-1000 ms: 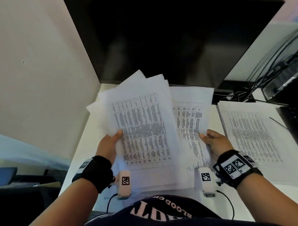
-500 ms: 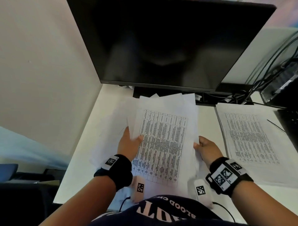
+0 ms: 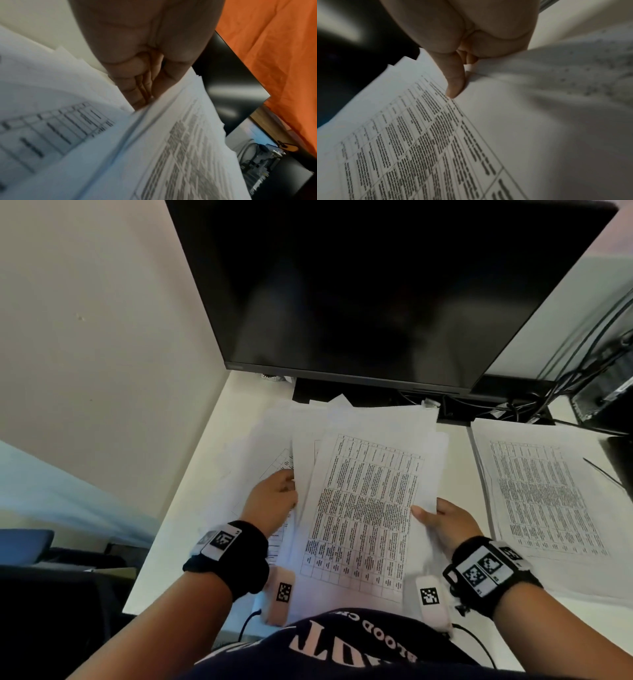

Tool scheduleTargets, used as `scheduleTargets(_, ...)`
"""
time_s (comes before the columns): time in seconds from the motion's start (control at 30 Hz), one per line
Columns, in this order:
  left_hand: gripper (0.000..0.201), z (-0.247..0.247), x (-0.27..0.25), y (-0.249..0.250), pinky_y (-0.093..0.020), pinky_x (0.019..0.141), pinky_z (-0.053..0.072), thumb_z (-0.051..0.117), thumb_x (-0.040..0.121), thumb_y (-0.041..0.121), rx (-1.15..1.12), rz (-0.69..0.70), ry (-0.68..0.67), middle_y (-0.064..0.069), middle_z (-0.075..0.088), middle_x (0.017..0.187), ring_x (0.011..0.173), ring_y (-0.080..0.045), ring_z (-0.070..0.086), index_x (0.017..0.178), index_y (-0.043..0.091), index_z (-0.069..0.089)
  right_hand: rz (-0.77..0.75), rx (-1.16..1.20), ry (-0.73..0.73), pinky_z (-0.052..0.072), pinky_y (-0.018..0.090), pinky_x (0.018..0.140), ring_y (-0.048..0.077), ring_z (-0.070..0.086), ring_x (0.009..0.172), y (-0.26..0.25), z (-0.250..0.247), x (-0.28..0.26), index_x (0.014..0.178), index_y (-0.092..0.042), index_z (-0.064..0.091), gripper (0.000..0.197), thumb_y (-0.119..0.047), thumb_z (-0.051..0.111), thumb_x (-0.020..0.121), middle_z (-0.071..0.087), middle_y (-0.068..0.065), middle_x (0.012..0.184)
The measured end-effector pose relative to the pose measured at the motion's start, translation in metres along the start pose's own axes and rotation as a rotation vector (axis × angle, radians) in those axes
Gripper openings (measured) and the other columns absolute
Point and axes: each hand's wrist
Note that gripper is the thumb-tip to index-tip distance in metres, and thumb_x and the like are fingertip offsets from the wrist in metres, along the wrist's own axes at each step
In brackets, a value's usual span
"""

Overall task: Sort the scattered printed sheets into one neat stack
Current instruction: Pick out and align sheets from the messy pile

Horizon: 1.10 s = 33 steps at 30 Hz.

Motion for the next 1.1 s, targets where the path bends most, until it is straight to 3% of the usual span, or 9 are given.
scheduleTargets(0.17, 0.034, -0.019, 0.011, -0.006, -0.010, 0.067, 0.049, 0.051, 0.089, -0.005, 0.040, 0.040, 0.063, 0.002, 0.068, 0.088, 0.078, -0.011, 0.061, 0.102, 0.021, 0.069, 0.048, 0.119, 0.016, 0.045, 0.052, 0.098, 0.030, 0.067, 0.096, 0.008, -0.017, 0.005, 0.089, -0.011, 0.068, 0.012, -0.016, 0.072, 0.079, 0.075, 0.007, 0.092)
scheduleTargets(0.37, 0.060, -0.026, 0.024, -0.013, -0.032, 0.109, 0.027, 0.073, 0.079, 0.025, 0.502, 0.263, 0.095, 0.002, 0.043, 0.144, 0.133, -0.022, 0.036, 0.135, 0.027, 0.050, 0.056, 0.374, -0.041, 0.059, 0.028, 0.067, 0.016, 0.072, 0.073, 0.002, -0.035, -0.001, 0.104, -0.003, 0.062, 0.018, 0.003, 0.053, 0.089, 0.070, 0.010, 0.093)
scheduleTargets(0.5, 0.064, -0.012, 0.028, 0.003, -0.044, 0.117, 0.009, 0.065, 0.077, 0.051, 0.769, 0.413, -0.022, 0.008, 0.049, 0.140, 0.137, -0.016, 0.033, 0.135, 0.034, 0.047, 0.004, 0.385, -0.056, 0.056, 0.020, 0.054, 0.011, 0.072, 0.066, -0.004, -0.035, -0.006, 0.093, -0.005, 0.062, 0.014, 0.005, 0.053, 0.088, 0.075, 0.002, 0.076)
scheduleTargets(0.57, 0.035, -0.001, 0.026, 0.013, -0.039, 0.112, 0.020, 0.059, 0.085, 0.032, 0.938, 0.441, -0.060, 0.003, 0.065, 0.112, 0.114, -0.018, 0.053, 0.119, 0.026, 0.059, -0.014, 0.379, -0.071, 0.057, 0.021, 0.056, 0.013, 0.072, 0.070, -0.009, -0.034, -0.008, 0.093, -0.006, 0.062, 0.014, 0.004, 0.055, 0.087, 0.075, 0.003, 0.080)
scheduleTargets(0.63, 0.013, 0.005, 0.024, 0.022, -0.029, 0.088, 0.039, 0.051, 0.087, 0.014, 0.926, 0.395, -0.090, -0.005, 0.065, 0.086, 0.089, -0.024, 0.060, 0.091, 0.013, 0.063, -0.025, 0.371, -0.075, 0.059, 0.025, 0.063, 0.016, 0.072, 0.076, -0.010, -0.034, -0.009, 0.096, -0.006, 0.064, 0.014, 0.002, 0.057, 0.086, 0.075, 0.006, 0.087)
scheduleTargets(0.7, 0.018, 0.004, 0.021, 0.026, -0.029, 0.075, 0.044, 0.049, 0.089, 0.013, 0.832, 0.351, -0.082, -0.008, 0.066, 0.083, 0.082, -0.026, 0.060, 0.083, 0.005, 0.064, -0.040, 0.364, -0.073, 0.058, 0.024, 0.063, 0.014, 0.071, 0.070, -0.010, -0.035, -0.010, 0.090, -0.009, 0.065, 0.012, -0.001, 0.059, 0.086, 0.074, 0.006, 0.082)
scheduleTargets(0.87, 0.022, -0.016, 0.025, 0.030, -0.033, 0.083, 0.049, 0.049, 0.092, 0.018, 0.664, 0.339, 0.003, -0.003, 0.071, 0.096, 0.088, -0.023, 0.062, 0.094, 0.013, 0.070, -0.017, 0.266, 0.001, 0.029, 0.015, 0.034, 0.002, 0.039, 0.031, 0.001, -0.035, -0.010, 0.071, -0.018, 0.060, 0.019, -0.005, 0.064, 0.084, 0.049, -0.009, 0.040)
scheduleTargets(1.03, 0.015, -0.043, 0.031, 0.034, -0.026, 0.067, 0.040, 0.051, 0.093, 0.022, 0.555, 0.248, 0.171, 0.001, 0.062, 0.078, 0.078, -0.023, 0.058, 0.087, 0.021, 0.064, 0.066, 0.382, 0.107, 0.054, 0.033, 0.076, 0.015, 0.063, 0.065, 0.007, -0.034, 0.000, 0.091, -0.015, 0.060, 0.019, 0.003, 0.063, 0.084, 0.069, 0.005, 0.081)
scheduleTargets(1.1, 0.015, -0.056, 0.034, 0.029, -0.024, 0.071, 0.042, 0.056, 0.092, 0.021, 0.417, 0.183, 0.241, 0.002, 0.063, 0.089, 0.084, -0.022, 0.060, 0.101, 0.016, 0.068, 0.070, 0.427, 0.071, 0.054, 0.031, 0.073, 0.014, 0.067, 0.062, 0.003, -0.036, -0.002, 0.090, -0.009, 0.061, 0.016, 0.006, 0.056, 0.088, 0.067, 0.009, 0.085)
Point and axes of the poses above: each hand's wrist, its own x-axis towards the middle knuckle, its own z-axis out of the palm, y = z × x
